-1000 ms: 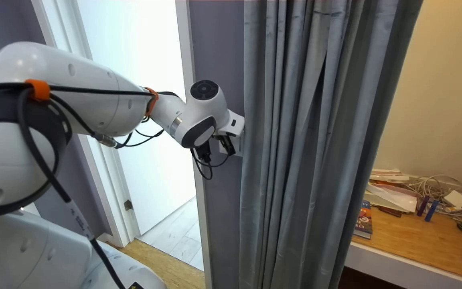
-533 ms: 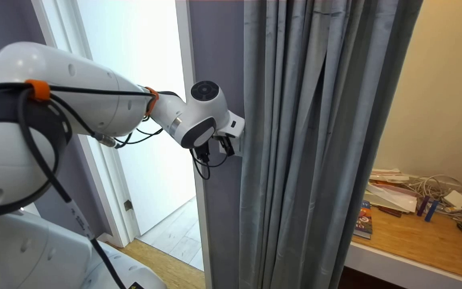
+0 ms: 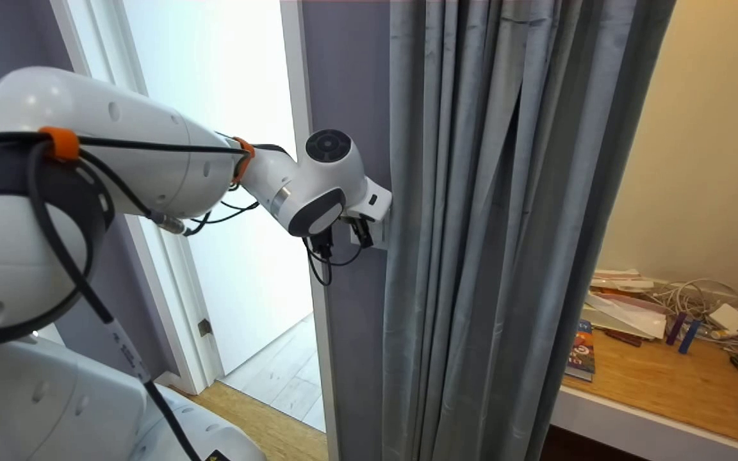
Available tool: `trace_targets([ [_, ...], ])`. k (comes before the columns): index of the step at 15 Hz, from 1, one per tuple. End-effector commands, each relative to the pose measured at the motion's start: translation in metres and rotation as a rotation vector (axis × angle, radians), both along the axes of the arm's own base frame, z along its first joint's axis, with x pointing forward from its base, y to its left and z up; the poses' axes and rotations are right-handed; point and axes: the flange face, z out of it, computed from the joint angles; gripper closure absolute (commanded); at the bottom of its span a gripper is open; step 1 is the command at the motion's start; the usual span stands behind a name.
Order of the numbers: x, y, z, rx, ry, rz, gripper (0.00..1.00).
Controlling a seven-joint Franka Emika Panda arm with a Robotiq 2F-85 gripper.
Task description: Slide down the lights dimmer switch on the left of the wall lights switch
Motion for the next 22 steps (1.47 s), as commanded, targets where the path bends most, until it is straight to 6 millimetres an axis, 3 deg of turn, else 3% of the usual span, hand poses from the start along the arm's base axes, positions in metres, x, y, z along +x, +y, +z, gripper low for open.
trace_targets([
  [1,0.0049,-0.008,-0.0098,0.027,0.009,-0.057,0.21],
  [4,0.0052,-0.0087,-0.01,0.032,0.008,-0.066,0.25],
  [13,-0.0026,-0.0129,-0.0087,0.12,0.026,-0.079,0.16],
  [22,0.0001,-0.0059,-0.0143,0.178,0.039,-0.093,0.2],
])
